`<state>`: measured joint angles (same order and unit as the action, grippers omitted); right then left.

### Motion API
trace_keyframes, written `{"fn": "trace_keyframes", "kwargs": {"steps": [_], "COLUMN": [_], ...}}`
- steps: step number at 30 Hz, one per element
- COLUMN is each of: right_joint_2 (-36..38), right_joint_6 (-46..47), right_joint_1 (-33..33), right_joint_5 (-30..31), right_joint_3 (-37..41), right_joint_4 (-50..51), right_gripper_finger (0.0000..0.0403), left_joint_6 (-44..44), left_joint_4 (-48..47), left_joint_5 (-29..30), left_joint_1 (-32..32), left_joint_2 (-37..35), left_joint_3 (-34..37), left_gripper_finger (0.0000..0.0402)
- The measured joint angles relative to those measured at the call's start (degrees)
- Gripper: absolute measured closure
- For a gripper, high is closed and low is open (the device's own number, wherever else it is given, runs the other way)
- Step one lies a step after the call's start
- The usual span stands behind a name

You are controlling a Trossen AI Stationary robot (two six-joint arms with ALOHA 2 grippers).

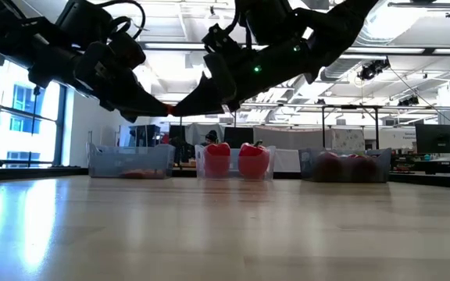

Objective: Sort produce into baskets
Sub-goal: Put the orange chili pepper into the left black bin

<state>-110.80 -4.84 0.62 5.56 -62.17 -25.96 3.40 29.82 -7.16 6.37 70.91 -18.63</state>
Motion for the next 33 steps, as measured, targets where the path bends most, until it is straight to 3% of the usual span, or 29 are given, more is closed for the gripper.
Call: {"fn": "trace_keyframes", "kwargs": {"steps": [5,10,14,18,25,33], "right_joint_2": [0.0,0.0,0.0,0.0,0.0,0.0], "right_joint_6": [-0.1,-0.2,-0.2,-0.2,0.3,0.9], "right_joint_1": [0.0,0.0,-0.3,-0.8,-2.0,-2.2], "right_joint_5": [0.7,6.3,8.0,7.9,8.0,7.8], "right_joint_3": [0.0,0.0,0.0,0.0,0.0,0.0], "right_joint_4": [0.0,0.0,0.0,0.1,0.9,0.9], "right_gripper_finger": [0.0324,0.0249,0.0212,0.0199,0.0198,0.0198], "left_joint_6": [0.6,1.0,1.0,1.8,5.9,7.3], "left_joint_4": [0.0,-0.3,-0.8,-3.7,-9.8,-22.5], "left_joint_5": [0.0,0.5,1.9,6.1,19.3,16.0], "left_joint_1": [1.4,4.9,9.2,14.5,24.2,36.2], "left_joint_2": [0.0,0.0,-0.7,-2.7,-7.7,-5.4], "left_joint_3": [0.0,0.0,0.0,0.0,0.0,-5.3], "left_gripper_finger": [0.0387,0.0388,0.0389,0.0389,0.0389,0.0389]}}
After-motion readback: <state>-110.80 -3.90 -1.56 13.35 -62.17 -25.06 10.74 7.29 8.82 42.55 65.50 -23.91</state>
